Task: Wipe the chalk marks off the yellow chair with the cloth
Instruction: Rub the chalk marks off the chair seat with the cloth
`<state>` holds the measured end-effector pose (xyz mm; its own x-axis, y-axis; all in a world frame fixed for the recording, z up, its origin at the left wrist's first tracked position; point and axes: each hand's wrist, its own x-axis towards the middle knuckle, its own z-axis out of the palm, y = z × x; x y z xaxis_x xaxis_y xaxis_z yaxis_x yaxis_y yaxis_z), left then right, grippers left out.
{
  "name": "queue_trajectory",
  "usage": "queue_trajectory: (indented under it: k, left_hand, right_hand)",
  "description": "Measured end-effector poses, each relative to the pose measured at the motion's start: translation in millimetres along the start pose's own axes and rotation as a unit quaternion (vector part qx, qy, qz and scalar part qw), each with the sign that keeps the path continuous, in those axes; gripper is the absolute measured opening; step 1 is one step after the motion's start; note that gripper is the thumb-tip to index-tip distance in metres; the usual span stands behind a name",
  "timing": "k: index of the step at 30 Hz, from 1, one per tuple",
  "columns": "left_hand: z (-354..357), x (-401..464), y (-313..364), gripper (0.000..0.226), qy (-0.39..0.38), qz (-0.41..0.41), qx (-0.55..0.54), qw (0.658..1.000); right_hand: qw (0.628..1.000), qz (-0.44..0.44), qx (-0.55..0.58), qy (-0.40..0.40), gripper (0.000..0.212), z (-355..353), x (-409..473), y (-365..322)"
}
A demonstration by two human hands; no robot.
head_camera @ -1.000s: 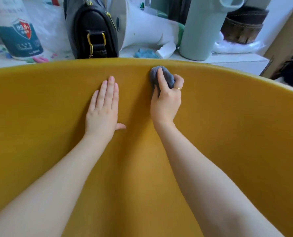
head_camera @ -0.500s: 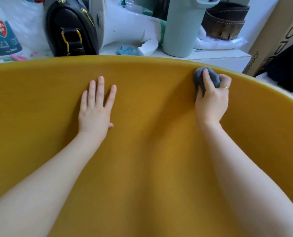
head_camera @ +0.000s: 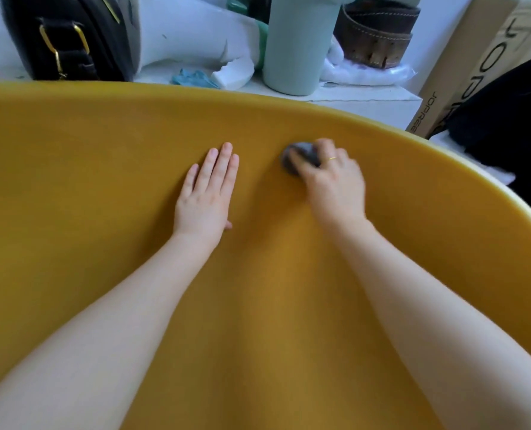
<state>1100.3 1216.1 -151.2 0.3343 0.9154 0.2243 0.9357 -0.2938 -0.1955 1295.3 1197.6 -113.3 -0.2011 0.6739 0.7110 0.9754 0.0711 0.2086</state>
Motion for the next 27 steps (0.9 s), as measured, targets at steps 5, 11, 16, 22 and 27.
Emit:
queue_trajectory:
  k: [5,11,16,22,27]
  left_hand:
    - [3,0,-1,0.12,-0.001,-0.002,0.005,1.0]
    - [3,1,2,0.118,0.002,-0.018,-0.026,1.0]
    - [3,-3,7,0.113,0.002,-0.042,-0.06,0.997]
    - [14,-4,6,0.101,0.021,-0.077,-0.065,0.995]
    - [13,-6,3,0.101,0.008,-0.077,-0.063,0.995]
  right_hand:
    - [0.988,0.109,-0.075,0.081,0.045,-13,-14,44]
    - [0.989,0.079,0.053,-0.115,0.052,16,-88,-15]
    - [0.954,-0.022,0.026,-0.298,0.047,-1,-111,-32]
    - [0.982,0.013,-0.073,-0.173,0.042,-23,-51,30]
    - [0.992,0.047,-0.066,-0.1,0.047,-13,-54,32]
